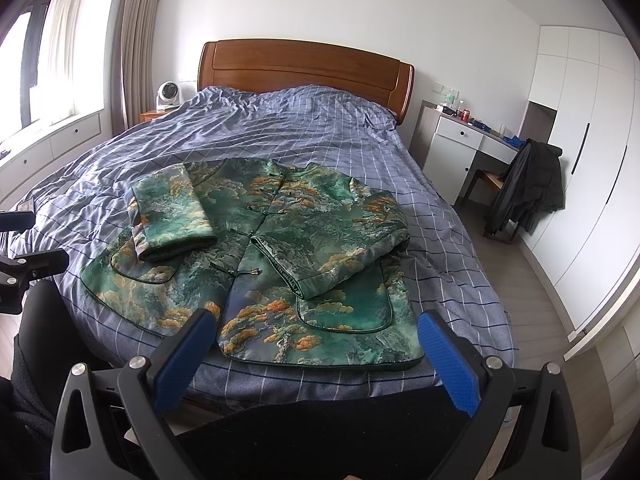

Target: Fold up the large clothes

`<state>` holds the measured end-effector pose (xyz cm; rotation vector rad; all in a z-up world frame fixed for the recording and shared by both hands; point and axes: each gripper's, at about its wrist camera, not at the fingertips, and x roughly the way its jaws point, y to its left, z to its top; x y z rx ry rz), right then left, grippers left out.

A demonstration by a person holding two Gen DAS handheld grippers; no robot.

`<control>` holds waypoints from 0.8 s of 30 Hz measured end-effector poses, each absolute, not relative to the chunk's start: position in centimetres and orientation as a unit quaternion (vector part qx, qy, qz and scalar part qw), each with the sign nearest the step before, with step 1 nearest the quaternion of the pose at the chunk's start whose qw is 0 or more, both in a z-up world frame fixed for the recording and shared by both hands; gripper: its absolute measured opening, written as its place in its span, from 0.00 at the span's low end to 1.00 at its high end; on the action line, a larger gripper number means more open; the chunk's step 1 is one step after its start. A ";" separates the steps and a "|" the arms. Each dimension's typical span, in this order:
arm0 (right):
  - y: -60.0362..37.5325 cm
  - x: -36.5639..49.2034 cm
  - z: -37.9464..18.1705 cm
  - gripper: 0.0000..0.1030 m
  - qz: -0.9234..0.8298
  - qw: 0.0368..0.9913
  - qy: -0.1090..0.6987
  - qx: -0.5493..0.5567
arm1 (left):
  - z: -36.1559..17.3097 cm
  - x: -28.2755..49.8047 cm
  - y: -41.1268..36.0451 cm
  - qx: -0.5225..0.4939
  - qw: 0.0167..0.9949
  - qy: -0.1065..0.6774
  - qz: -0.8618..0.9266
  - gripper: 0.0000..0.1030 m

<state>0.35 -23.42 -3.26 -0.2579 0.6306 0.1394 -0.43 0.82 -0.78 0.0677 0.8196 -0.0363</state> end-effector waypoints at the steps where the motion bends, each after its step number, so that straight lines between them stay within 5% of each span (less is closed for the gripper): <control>1: -23.4 0.3 -3.3 1.00 0.068 0.940 0.309 -0.126 | -0.9 -0.5 0.9 0.033 0.916 0.398 -0.018 1.00; 24: -23.5 0.8 -3.1 1.00 0.071 0.940 0.312 -0.122 | -0.7 0.0 0.1 0.041 0.915 0.400 -0.018 1.00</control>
